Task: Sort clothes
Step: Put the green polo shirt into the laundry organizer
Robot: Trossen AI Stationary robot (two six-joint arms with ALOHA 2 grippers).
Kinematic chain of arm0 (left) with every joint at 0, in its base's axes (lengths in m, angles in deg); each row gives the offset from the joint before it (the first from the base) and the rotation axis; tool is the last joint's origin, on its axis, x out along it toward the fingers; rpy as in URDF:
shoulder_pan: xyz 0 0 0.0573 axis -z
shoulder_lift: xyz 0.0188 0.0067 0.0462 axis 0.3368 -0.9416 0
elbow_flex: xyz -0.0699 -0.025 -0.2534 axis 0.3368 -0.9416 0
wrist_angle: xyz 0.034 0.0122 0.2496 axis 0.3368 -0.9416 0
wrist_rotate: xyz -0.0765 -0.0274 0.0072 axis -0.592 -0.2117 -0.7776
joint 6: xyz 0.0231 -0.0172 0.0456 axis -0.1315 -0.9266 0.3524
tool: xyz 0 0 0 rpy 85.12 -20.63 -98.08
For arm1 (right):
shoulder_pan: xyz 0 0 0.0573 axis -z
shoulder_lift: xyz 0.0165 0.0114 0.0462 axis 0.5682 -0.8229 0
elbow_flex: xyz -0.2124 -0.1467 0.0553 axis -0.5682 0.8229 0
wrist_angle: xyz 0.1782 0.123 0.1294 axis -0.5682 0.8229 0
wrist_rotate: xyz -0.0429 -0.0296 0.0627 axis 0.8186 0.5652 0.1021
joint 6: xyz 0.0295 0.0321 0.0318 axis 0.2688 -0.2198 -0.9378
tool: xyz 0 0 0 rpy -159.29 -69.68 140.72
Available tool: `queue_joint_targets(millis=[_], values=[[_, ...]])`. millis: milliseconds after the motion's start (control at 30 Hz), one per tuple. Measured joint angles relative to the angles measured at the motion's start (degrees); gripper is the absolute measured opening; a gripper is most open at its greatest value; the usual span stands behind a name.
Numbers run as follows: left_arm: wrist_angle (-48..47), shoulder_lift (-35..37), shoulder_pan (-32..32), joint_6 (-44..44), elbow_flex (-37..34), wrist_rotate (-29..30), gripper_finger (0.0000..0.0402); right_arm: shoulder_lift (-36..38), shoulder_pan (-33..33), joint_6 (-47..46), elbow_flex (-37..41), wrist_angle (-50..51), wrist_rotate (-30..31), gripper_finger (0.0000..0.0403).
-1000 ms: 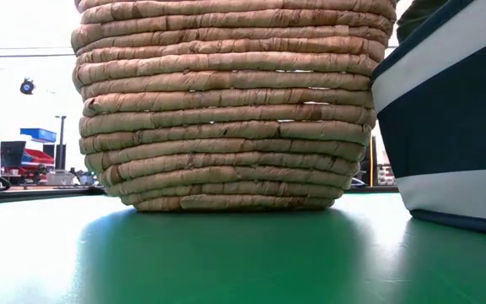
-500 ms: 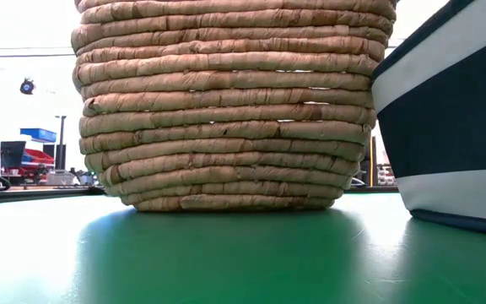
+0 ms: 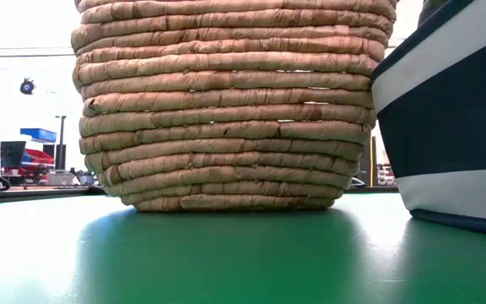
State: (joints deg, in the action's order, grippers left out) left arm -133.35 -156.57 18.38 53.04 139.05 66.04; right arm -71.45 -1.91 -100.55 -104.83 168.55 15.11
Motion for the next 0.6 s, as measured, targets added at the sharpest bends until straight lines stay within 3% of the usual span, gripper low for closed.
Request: queue_joint_targets(millis=[200, 433, 533, 600], values=[[-0.69, -0.06, 0.0, 0.09, 0.0, 0.0, 0.0175, -4.6, 0.0, -0.08, 0.18, -2.14, -8.36, 0.0013], [2.22, -0.22, 0.0, 1.93, 0.0, 0.0, 0.0175, -8.52, -0.76, 2.37, 0.26, -19.89, -17.91, 0.0013], [2.34, -0.22, 0.0, 1.97, 0.0, 0.0, 0.0175, -8.36, -1.71, 1.61, 0.18, -18.94, -17.07, 0.0013], [2.34, -0.22, 0.0, 2.23, 0.0, 0.0, 0.0175, -8.06, -2.4, 1.54, 0.18, -14.39, -13.33, 0.0013]])
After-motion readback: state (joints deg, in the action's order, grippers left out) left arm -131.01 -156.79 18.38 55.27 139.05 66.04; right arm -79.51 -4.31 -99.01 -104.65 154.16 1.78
